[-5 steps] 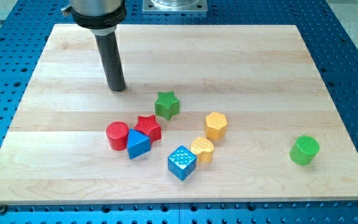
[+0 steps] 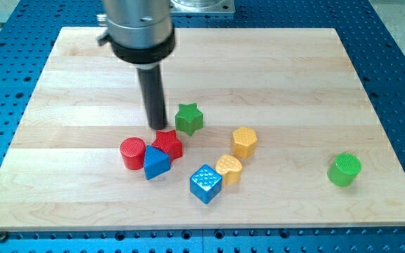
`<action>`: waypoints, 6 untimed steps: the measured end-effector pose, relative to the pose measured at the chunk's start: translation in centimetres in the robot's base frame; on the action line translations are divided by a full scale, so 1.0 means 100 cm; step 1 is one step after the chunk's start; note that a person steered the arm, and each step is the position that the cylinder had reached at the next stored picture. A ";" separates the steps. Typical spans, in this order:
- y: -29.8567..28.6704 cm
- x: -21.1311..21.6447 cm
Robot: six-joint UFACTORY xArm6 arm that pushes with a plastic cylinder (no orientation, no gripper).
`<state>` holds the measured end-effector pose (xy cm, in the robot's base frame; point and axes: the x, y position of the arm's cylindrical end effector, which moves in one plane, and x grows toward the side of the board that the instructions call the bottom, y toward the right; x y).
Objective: Move the green star above the green circle
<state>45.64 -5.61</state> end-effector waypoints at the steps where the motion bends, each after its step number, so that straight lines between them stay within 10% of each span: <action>1: 0.034 0.000; 6: 0.247 -0.015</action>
